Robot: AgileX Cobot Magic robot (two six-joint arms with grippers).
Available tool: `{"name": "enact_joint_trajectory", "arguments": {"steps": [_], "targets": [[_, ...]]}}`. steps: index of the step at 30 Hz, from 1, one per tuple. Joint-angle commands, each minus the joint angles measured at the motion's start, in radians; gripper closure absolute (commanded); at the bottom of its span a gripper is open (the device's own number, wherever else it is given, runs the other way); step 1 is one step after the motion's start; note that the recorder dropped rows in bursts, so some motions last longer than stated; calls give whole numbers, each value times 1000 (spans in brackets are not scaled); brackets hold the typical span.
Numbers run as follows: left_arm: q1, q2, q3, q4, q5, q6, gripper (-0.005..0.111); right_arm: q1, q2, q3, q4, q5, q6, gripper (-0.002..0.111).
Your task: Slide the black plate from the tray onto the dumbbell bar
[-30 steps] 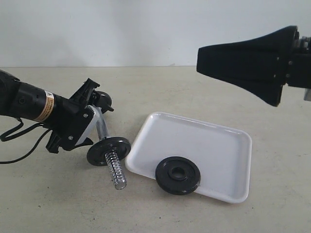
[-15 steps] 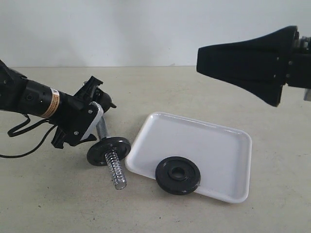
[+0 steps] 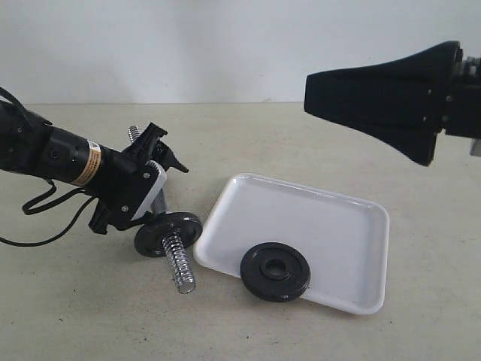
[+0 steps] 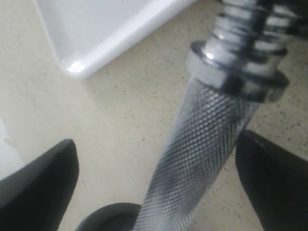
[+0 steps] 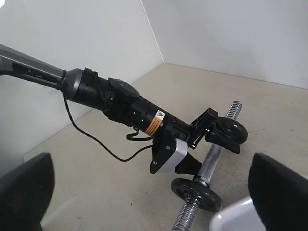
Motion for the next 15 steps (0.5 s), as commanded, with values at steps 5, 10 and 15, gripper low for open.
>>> {"name": "enact_joint_trajectory", "arguments": {"steps": [5,10,15], "targets": [[-10,3,-3,-64,-82,-48,26,-1,3,-3,-6,4,-7,3],[-10,3,-3,-64,-85,-48,26,-1,3,-3,-6,4,-7,3],[-10,3,-3,-64,-85,-48,26,-1,3,-3,-6,4,-7,3]]}}
